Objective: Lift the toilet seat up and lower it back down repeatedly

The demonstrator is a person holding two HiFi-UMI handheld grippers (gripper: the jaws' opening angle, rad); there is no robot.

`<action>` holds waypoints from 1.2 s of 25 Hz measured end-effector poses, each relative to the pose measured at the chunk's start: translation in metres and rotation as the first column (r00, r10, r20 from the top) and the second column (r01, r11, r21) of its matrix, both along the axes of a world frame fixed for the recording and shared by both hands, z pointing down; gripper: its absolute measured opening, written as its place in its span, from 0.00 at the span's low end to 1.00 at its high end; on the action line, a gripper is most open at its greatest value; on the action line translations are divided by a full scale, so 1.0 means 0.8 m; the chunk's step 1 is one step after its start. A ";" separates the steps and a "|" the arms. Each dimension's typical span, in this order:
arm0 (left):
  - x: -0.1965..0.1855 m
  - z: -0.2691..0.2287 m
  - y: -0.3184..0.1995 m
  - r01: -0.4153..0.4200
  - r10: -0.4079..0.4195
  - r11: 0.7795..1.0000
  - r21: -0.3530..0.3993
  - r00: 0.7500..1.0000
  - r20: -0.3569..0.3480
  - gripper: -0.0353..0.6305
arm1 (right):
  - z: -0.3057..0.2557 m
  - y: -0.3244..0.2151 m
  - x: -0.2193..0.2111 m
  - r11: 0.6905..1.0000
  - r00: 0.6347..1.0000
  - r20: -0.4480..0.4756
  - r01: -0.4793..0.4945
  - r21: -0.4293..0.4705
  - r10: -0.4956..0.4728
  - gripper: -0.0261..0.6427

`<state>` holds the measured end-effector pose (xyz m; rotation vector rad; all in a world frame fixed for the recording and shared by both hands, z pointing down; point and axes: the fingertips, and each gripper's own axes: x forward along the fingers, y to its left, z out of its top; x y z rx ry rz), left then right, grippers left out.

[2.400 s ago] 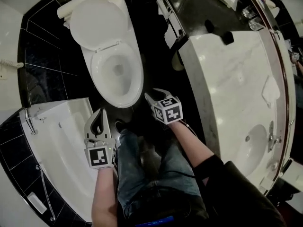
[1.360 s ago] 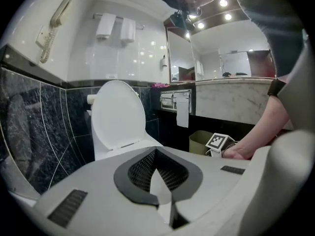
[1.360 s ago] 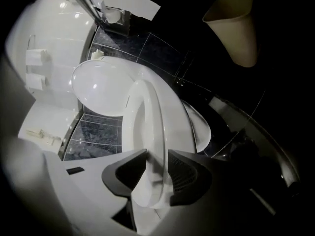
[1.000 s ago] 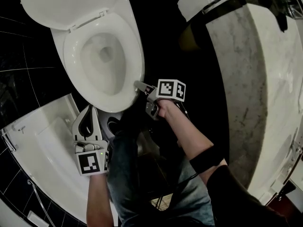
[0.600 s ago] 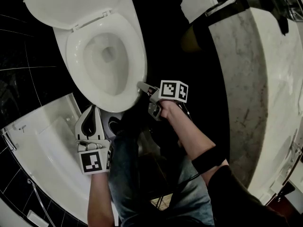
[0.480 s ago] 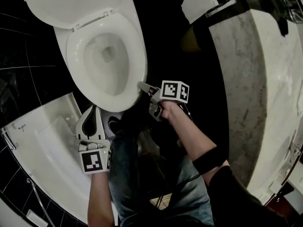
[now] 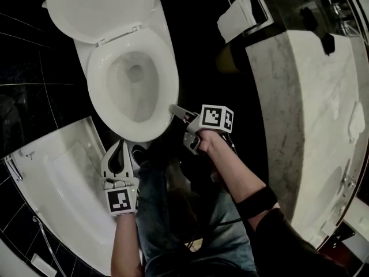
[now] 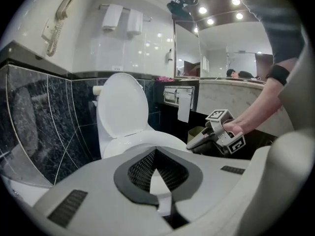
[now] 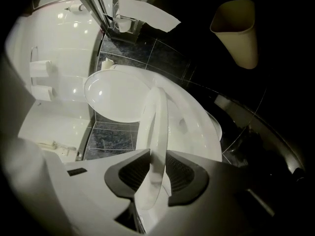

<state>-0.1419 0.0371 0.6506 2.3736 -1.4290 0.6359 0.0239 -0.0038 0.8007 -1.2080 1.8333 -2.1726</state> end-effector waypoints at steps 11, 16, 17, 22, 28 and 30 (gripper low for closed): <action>-0.050 0.090 0.045 0.094 -0.094 0.963 -0.252 0.996 0.012 0.03 | -0.082 -0.034 -0.005 0.999 1.000 0.010 -0.007 0.033 0.006 0.25; -0.031 0.086 -0.005 0.064 -0.070 0.966 -0.251 0.997 -0.016 0.03 | -0.094 -0.040 -0.010 0.999 0.999 0.031 -0.042 0.015 0.041 0.25; -0.030 0.082 -0.012 0.069 -0.078 0.966 -0.250 0.997 -0.026 0.03 | -0.097 -0.042 -0.009 0.999 0.999 0.022 -0.033 0.022 0.033 0.25; -0.030 0.064 -0.027 0.089 -0.107 0.965 -0.248 0.992 -0.061 0.03 | -0.115 -0.052 -0.009 0.999 1.000 0.009 -0.016 0.044 0.015 0.26; -0.029 0.044 -0.048 0.108 -0.133 0.961 -0.254 0.988 -0.082 0.03 | -0.141 -0.065 -0.008 0.994 0.996 -0.064 0.068 0.085 -0.063 0.28; -0.028 0.036 -0.056 0.117 -0.145 0.959 -0.258 0.985 -0.091 0.03 | -0.155 -0.069 -0.006 0.990 0.992 -0.097 0.095 0.108 -0.084 0.29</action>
